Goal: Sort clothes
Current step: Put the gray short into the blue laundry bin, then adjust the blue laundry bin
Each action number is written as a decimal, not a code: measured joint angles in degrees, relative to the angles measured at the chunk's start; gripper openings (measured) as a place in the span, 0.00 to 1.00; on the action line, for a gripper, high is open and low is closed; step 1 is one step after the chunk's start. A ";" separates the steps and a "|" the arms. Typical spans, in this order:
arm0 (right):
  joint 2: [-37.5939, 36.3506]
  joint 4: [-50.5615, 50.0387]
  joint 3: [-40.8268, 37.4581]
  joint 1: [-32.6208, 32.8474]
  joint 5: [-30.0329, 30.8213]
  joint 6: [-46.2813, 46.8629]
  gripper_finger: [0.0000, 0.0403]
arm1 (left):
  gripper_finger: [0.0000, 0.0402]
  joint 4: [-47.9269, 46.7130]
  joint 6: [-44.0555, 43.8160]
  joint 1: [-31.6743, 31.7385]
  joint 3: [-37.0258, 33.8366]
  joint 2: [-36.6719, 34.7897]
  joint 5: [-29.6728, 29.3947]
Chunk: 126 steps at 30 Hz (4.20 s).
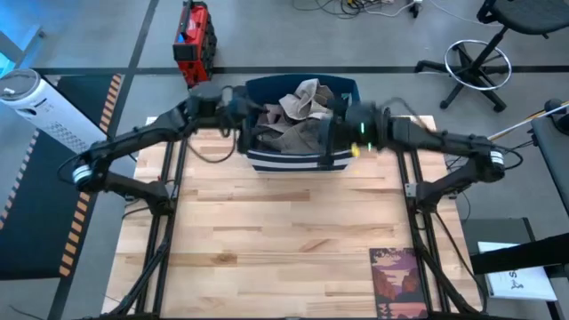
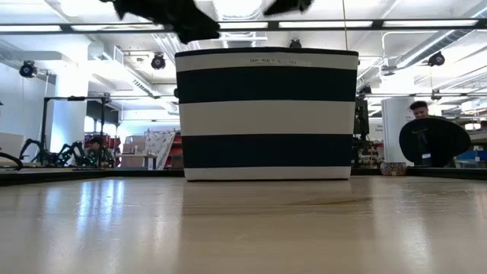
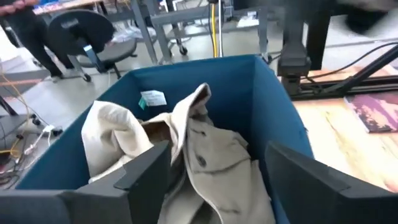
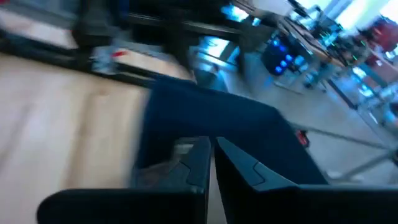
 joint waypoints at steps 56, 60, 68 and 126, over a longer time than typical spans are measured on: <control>-0.57 10.85 -8.83 -14.76 -33.75 1.51 0.00 | 0.05 11.65 -9.05 -4.46 -34.80 -39.52 -1.90; -7.86 15.61 -17.26 -8.79 -32.96 1.51 0.00 | 0.05 11.69 -7.51 -9.23 -35.01 -41.04 -4.57; -18.79 29.34 -37.30 -0.10 -24.84 4.86 0.00 | 0.05 11.66 -3.96 -24.15 -37.76 -40.61 -17.74; -49.29 27.52 -57.64 3.41 -29.27 15.65 0.00 | 0.05 3.37 -13.35 -30.71 -50.23 -63.69 -18.93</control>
